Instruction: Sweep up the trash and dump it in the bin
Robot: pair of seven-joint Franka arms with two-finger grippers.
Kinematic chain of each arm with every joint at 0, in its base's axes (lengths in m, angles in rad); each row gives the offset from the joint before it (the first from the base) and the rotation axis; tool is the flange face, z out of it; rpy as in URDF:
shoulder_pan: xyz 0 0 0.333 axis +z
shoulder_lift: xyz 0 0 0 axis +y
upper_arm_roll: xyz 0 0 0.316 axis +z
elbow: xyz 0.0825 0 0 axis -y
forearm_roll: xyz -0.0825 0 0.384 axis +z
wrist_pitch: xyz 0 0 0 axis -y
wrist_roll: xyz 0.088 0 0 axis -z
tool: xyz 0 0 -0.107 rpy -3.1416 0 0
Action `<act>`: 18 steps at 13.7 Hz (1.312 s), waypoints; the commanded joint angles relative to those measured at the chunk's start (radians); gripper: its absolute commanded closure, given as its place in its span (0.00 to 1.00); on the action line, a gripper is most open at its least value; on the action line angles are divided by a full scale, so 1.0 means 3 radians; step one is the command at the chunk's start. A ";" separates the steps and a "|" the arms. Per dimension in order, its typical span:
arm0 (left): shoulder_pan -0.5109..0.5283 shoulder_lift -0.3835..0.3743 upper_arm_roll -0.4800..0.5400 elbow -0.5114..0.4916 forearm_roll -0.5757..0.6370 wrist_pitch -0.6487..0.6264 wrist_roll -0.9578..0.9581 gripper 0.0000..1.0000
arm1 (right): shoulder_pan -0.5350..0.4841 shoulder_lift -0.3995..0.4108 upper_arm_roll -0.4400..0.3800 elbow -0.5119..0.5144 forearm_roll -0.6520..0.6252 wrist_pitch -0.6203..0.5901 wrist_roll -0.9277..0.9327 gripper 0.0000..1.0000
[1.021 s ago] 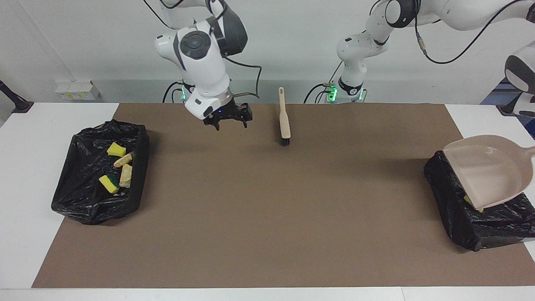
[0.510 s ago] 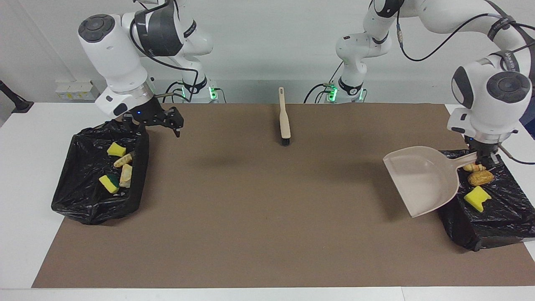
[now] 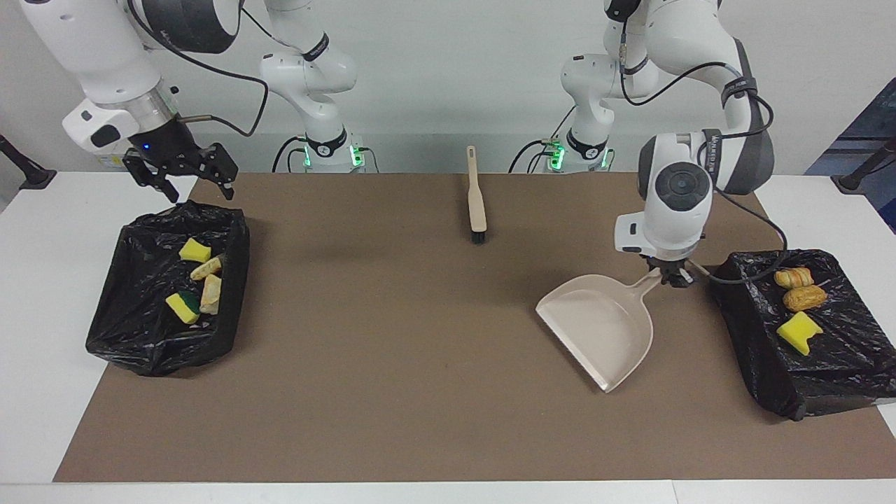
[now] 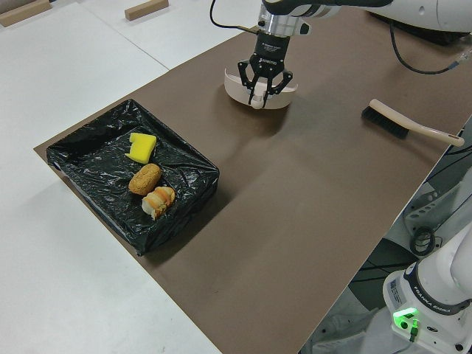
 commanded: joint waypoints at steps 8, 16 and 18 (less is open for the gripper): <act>-0.1029 -0.0058 0.0066 -0.0179 -0.1118 0.0343 -0.3001 1.00 | -0.0204 0.0015 0.0221 0.0073 -0.0120 -0.0154 0.0214 0.00; -0.1438 0.0172 0.0066 -0.0174 -0.1226 0.0487 -0.4124 1.00 | -0.0184 -0.0026 0.0226 0.0012 -0.0063 -0.0083 0.0275 0.00; -0.1444 0.0172 0.0066 -0.0144 -0.1226 0.0466 -0.4104 0.89 | -0.0164 -0.0092 0.0231 -0.0115 -0.0063 0.0070 0.0366 0.00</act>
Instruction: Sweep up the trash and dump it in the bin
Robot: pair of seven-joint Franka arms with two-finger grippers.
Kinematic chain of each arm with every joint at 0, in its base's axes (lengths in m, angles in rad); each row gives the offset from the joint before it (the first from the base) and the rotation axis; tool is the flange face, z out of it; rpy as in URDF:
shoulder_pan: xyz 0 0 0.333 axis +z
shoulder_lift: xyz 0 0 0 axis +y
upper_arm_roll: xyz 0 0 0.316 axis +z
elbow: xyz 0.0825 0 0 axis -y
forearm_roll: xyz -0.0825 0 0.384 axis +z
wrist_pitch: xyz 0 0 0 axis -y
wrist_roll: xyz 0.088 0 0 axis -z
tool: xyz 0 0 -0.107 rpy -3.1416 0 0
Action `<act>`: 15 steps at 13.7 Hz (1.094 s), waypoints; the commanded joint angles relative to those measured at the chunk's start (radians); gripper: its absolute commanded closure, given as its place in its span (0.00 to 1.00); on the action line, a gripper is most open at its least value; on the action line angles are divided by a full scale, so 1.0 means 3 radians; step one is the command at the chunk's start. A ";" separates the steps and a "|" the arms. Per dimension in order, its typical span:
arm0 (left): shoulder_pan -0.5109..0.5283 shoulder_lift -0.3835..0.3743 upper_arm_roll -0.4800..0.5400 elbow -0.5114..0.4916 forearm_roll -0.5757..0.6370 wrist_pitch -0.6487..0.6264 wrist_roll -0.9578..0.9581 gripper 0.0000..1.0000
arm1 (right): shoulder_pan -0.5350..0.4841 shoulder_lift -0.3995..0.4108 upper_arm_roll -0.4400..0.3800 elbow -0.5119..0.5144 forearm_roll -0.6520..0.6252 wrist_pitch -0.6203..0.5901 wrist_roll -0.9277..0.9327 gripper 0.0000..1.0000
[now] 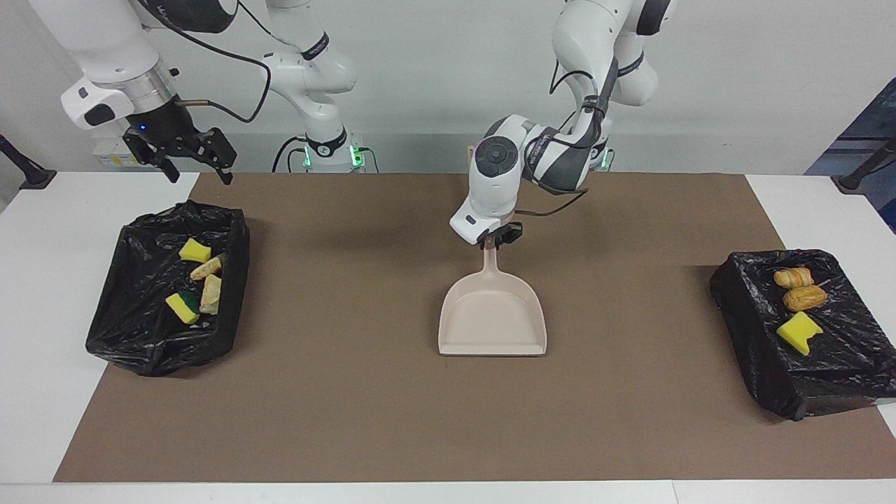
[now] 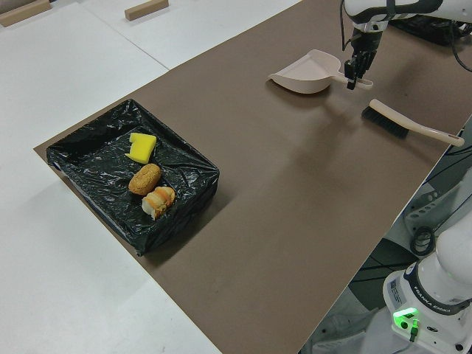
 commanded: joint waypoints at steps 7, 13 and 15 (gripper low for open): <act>0.0425 -0.0360 0.0113 -0.0130 0.0013 -0.0233 0.0442 0.00 | 0.0179 -0.0100 0.0040 -0.0174 -0.0038 0.0218 0.0334 0.00; 0.1320 -0.1101 0.0108 -0.0723 0.0080 -0.0217 0.1546 0.00 | 0.0189 -0.0100 0.0040 -0.0179 -0.0058 0.0208 0.0298 0.00; 0.1561 -0.1300 0.0113 -0.0723 0.0085 -0.0462 0.1971 0.00 | 0.0184 -0.0095 0.0040 -0.0159 -0.0048 0.0183 0.0298 0.00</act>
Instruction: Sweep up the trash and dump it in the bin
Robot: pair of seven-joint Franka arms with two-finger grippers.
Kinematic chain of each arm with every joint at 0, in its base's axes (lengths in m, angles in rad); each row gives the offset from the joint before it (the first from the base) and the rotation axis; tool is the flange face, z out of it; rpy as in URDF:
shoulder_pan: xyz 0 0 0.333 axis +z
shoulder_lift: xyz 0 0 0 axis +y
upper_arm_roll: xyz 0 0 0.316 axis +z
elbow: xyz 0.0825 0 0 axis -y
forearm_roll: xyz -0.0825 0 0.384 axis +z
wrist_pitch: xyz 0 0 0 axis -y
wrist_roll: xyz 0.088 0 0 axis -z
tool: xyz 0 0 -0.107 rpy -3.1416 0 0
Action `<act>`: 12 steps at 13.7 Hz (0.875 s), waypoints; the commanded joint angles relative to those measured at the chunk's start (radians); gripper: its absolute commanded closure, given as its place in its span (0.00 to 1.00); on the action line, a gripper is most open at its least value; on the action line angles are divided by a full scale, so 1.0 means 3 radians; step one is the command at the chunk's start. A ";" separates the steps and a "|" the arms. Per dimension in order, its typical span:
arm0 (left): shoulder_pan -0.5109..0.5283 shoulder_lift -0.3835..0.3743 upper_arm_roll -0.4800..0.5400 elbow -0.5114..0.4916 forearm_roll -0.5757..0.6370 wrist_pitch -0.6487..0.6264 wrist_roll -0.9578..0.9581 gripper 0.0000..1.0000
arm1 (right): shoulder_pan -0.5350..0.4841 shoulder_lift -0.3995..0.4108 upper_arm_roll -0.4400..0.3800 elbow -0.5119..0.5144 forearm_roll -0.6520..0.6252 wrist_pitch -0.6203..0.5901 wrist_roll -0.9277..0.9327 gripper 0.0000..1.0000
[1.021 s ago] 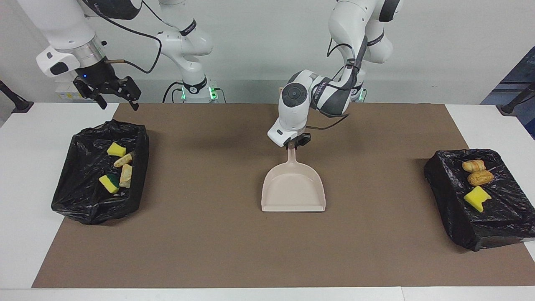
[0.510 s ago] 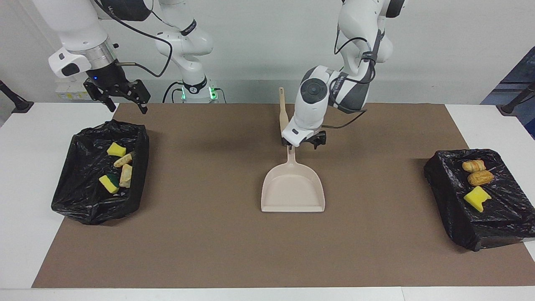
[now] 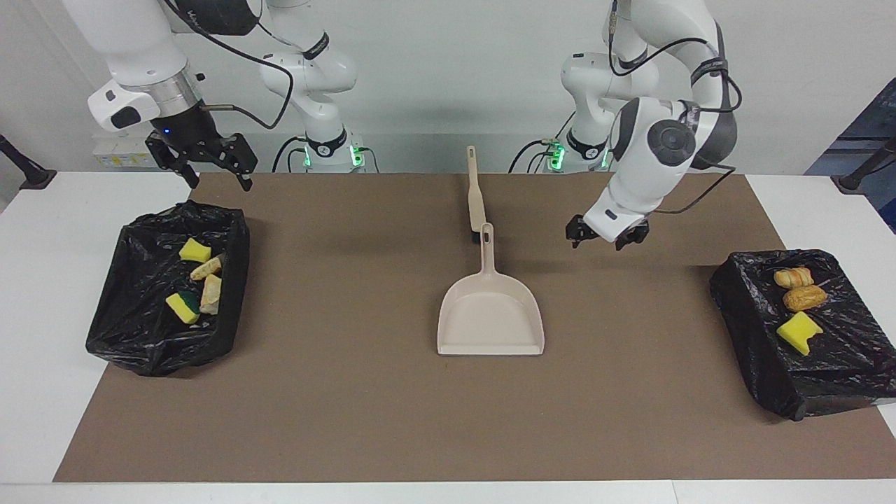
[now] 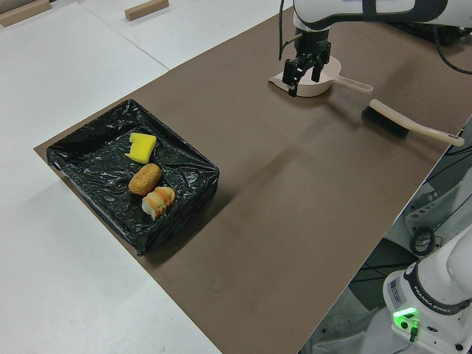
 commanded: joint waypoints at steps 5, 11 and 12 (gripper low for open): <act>0.0513 -0.0435 -0.0025 0.0306 0.0155 -0.0545 0.0644 0.00 | -0.0027 -0.0072 0.0007 -0.0083 -0.0002 0.0041 0.0047 0.00; 0.0703 -0.0128 -0.0015 0.1227 0.0227 -0.0878 0.0808 0.00 | -0.0017 -0.0072 0.0007 -0.0078 0.0003 0.0041 0.0047 0.00; 0.0753 -0.0092 -0.0015 0.1324 0.0207 -0.0944 0.0818 0.00 | -0.0017 -0.0072 0.0007 -0.0083 0.0003 0.0036 0.0047 0.00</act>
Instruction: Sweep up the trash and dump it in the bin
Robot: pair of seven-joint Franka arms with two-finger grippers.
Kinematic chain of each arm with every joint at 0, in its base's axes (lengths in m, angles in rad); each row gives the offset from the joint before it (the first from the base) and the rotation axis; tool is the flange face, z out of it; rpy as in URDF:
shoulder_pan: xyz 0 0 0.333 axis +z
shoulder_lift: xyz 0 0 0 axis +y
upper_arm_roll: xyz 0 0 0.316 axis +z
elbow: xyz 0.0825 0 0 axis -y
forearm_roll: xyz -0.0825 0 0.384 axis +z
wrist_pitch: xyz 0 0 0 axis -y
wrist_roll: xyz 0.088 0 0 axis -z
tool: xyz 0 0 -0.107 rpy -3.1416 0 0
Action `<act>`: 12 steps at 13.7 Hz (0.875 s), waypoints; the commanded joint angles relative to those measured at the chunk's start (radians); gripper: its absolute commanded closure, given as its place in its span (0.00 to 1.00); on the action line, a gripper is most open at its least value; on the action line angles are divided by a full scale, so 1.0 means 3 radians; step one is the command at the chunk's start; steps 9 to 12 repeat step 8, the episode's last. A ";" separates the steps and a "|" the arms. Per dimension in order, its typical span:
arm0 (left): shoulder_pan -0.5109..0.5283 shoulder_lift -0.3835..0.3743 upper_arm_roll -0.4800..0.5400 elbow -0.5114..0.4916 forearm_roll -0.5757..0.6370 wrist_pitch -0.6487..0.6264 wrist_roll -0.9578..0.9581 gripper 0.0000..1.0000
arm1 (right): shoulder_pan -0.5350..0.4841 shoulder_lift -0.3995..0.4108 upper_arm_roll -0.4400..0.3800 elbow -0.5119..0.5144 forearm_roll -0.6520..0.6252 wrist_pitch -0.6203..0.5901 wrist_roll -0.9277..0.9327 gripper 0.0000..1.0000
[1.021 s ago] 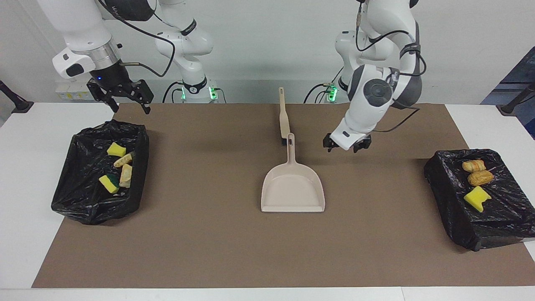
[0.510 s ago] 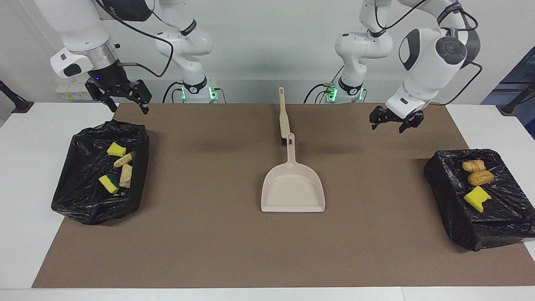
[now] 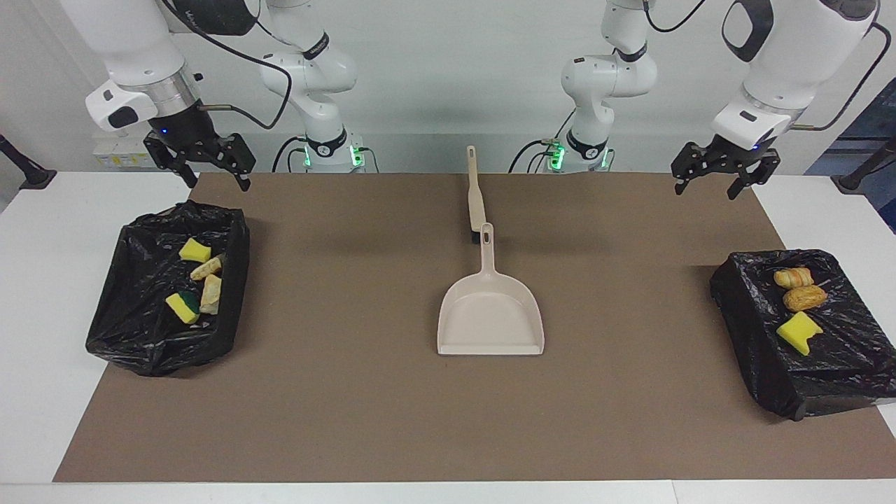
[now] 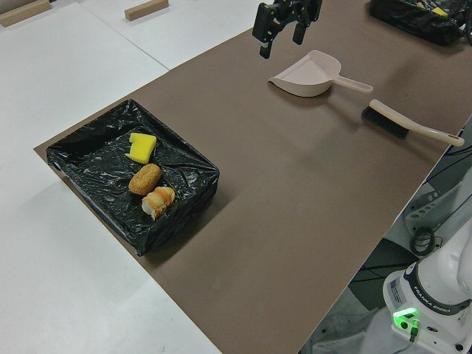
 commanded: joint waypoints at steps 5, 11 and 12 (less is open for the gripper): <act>0.0073 0.0241 -0.0042 0.0491 0.0031 -0.0277 0.0082 0.00 | -0.0005 -0.0071 0.0013 -0.0078 0.0002 0.0036 0.0047 0.00; 0.0088 0.0205 -0.0042 0.0445 0.0025 -0.0282 0.0047 0.00 | -0.0005 -0.0071 0.0013 -0.0078 0.0002 0.0041 0.0052 0.00; 0.0088 0.0205 -0.0042 0.0445 0.0025 -0.0282 0.0047 0.00 | -0.0005 -0.0071 0.0013 -0.0078 0.0002 0.0041 0.0052 0.00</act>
